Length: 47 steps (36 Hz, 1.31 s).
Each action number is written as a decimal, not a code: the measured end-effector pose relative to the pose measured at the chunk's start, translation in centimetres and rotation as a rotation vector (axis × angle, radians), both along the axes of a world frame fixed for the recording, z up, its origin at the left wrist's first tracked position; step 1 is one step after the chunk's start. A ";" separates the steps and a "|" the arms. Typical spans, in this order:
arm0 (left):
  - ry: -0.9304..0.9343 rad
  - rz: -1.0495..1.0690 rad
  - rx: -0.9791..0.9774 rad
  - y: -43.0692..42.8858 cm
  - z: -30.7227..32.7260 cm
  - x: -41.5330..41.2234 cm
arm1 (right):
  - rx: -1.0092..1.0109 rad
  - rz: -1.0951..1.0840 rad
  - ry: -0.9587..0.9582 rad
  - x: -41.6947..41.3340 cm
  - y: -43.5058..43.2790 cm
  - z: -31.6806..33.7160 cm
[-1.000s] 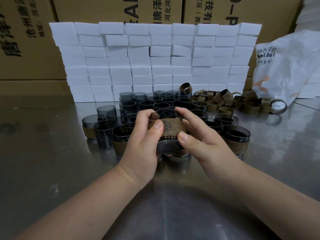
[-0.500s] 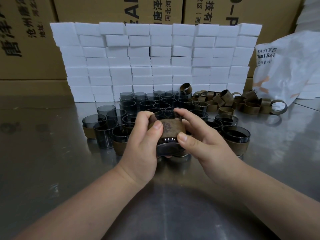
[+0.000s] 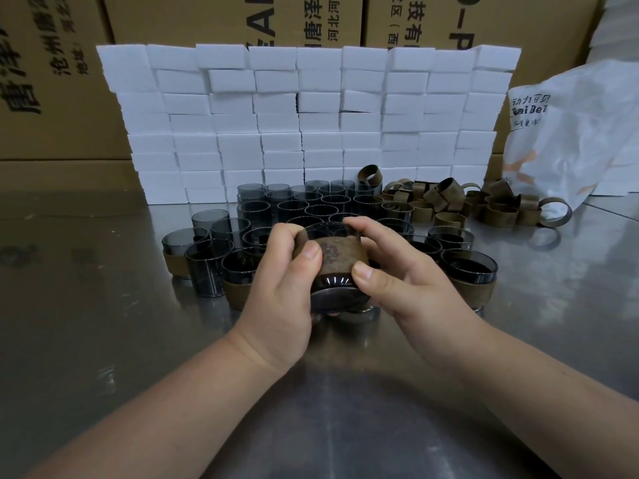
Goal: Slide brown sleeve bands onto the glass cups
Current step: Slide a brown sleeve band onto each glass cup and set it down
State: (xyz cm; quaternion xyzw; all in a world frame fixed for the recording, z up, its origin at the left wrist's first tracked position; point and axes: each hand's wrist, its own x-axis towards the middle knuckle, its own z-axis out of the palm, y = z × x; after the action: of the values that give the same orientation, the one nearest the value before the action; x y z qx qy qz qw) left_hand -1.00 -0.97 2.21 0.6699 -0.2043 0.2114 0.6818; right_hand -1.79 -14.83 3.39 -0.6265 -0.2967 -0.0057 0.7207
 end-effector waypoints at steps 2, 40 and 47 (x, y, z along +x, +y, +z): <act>0.004 0.003 0.004 -0.1 0.1 -0.2 | 0.005 0.002 0.000 0.0 0.0 0.0; 0.042 -0.317 0.011 -1.0 -1.7 -0.1 | -0.252 -0.405 -0.474 0.3 -0.4 -0.7; -0.023 -0.246 0.126 -1.1 -1.7 -0.4 | -0.220 -0.451 -0.503 0.5 -0.3 -0.8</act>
State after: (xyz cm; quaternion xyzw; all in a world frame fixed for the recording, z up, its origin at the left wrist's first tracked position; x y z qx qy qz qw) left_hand -1.37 -2.06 0.48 0.6787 -0.3056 0.1204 0.6568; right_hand -1.29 -15.13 2.61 -0.7290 -0.3178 -0.2867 0.5342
